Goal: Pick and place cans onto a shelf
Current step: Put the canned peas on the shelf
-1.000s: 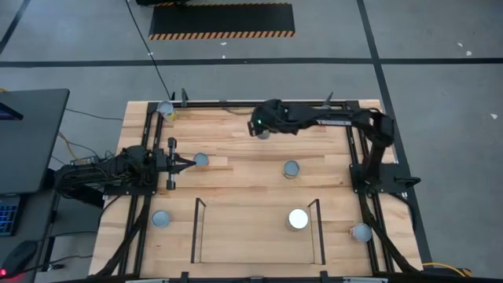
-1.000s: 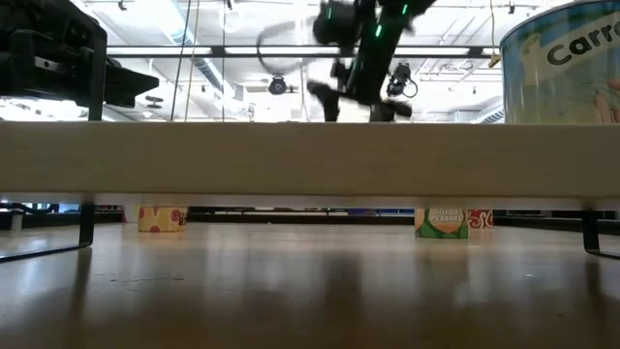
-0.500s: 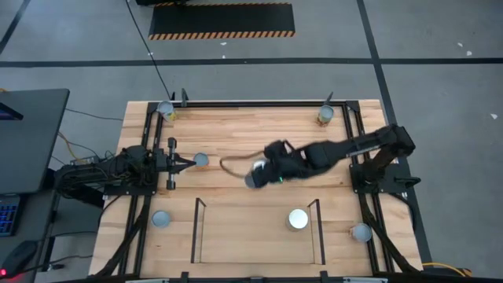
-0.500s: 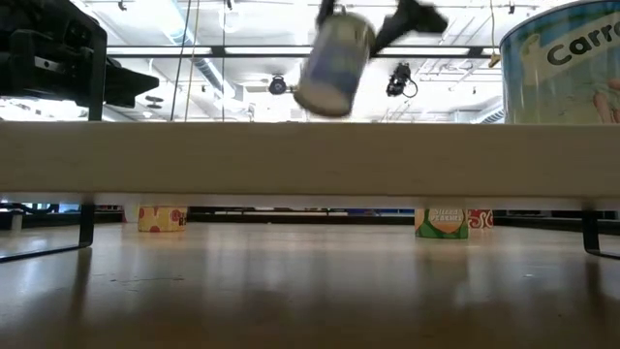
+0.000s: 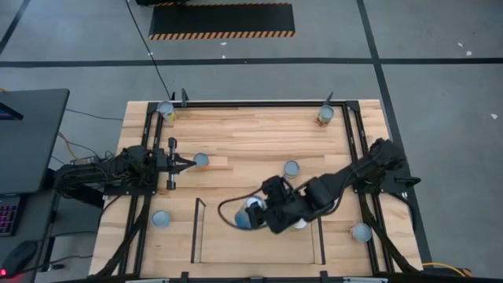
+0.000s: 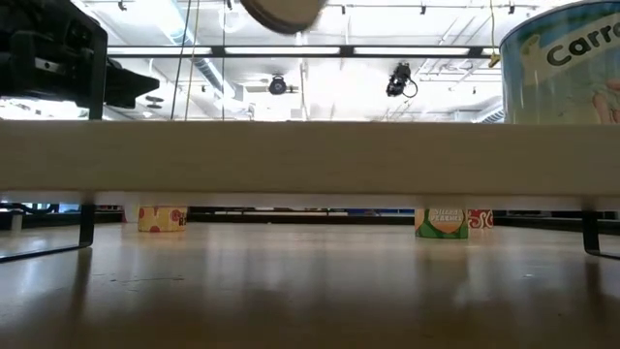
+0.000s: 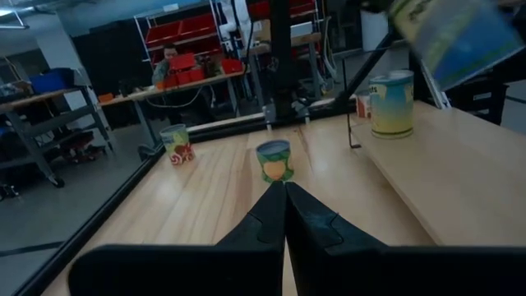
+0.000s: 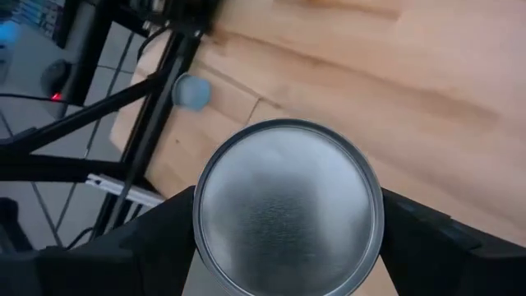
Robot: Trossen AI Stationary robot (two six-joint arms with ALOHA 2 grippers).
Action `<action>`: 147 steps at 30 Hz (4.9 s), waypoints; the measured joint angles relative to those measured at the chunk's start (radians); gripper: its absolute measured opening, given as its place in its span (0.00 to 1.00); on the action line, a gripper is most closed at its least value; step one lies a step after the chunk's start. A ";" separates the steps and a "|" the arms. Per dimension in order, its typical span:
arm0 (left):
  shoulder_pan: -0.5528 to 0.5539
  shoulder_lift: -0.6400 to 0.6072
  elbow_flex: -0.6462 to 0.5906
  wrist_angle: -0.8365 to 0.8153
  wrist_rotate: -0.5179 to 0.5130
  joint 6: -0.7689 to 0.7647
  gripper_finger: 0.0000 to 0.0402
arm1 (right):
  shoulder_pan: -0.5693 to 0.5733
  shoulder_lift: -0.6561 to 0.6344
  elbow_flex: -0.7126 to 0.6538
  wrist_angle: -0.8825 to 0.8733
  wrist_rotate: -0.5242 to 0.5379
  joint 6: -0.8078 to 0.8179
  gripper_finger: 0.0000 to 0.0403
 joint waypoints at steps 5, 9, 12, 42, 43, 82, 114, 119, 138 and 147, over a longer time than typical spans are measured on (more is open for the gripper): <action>0.000 0.000 0.000 0.000 0.000 0.000 0.03 | 0.024 0.115 0.165 -0.023 -0.011 0.054 0.81; 0.000 0.002 0.000 0.000 0.000 0.000 0.03 | 0.047 0.213 0.287 -0.026 -0.064 0.124 0.81; 0.000 0.002 0.000 0.000 0.000 0.000 0.03 | 0.064 0.282 0.367 -0.043 -0.099 0.176 0.81; 0.000 0.002 0.000 -0.001 0.000 0.000 0.03 | 0.292 0.316 0.439 -0.648 -0.189 0.687 0.81; 0.000 0.002 0.000 0.000 0.001 0.000 0.03 | 0.287 0.316 0.432 -0.646 -0.184 0.681 0.81; 0.000 0.002 0.000 0.000 0.000 0.000 0.03 | 0.249 0.316 0.285 -0.651 -0.342 0.525 0.90; 0.000 0.002 0.000 0.000 0.000 0.000 0.03 | 0.131 0.317 0.269 -0.313 -0.455 0.320 0.86; 0.000 0.002 0.000 0.000 0.000 0.000 0.03 | 0.131 0.317 0.261 -0.313 -0.470 0.324 0.86; 0.000 0.002 0.000 0.000 0.000 0.000 0.03 | 0.142 0.272 0.351 -0.612 -0.516 0.270 0.86; 0.000 0.002 0.000 0.000 0.000 0.000 0.03 | 0.152 0.280 0.262 -0.537 -0.591 0.325 0.86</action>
